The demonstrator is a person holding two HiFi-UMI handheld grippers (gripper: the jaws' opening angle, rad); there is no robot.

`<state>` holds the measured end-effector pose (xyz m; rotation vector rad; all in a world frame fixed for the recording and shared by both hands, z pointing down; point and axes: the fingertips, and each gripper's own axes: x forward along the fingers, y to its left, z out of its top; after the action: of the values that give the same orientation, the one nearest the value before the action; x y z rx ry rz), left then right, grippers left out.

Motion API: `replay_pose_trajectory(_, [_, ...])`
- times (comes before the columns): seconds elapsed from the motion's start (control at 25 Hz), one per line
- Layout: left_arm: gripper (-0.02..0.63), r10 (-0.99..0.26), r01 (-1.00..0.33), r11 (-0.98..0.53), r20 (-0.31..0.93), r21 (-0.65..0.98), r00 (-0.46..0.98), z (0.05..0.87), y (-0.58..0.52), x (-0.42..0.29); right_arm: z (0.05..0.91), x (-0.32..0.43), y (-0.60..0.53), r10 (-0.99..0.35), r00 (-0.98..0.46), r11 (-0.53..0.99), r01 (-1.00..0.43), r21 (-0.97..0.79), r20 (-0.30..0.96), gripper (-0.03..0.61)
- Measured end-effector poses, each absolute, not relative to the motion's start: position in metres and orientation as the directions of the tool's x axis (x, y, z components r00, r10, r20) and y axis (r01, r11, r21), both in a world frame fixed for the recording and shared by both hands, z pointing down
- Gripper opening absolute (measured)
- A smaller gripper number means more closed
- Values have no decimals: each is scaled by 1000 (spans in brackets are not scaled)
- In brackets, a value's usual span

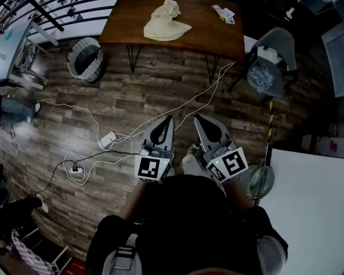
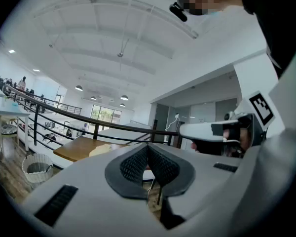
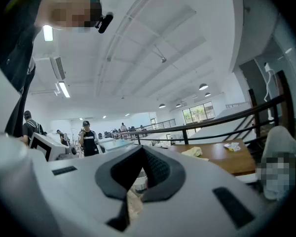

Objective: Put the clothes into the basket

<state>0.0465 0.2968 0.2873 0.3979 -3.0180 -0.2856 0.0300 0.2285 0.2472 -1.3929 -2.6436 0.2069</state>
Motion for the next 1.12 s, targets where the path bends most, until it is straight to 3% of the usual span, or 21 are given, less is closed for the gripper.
replay_pose_trajectory(0.64, [14, -223, -213, 963, 46, 167, -974, 287, 402, 119, 247, 96, 341, 835, -546, 550, 819, -162, 74, 5])
replay_pose_trajectory(1.12, [14, -235, -220, 960, 69, 172, -970, 300, 386, 54, 273, 23, 319, 811, -566, 585, 785, -204, 144, 6])
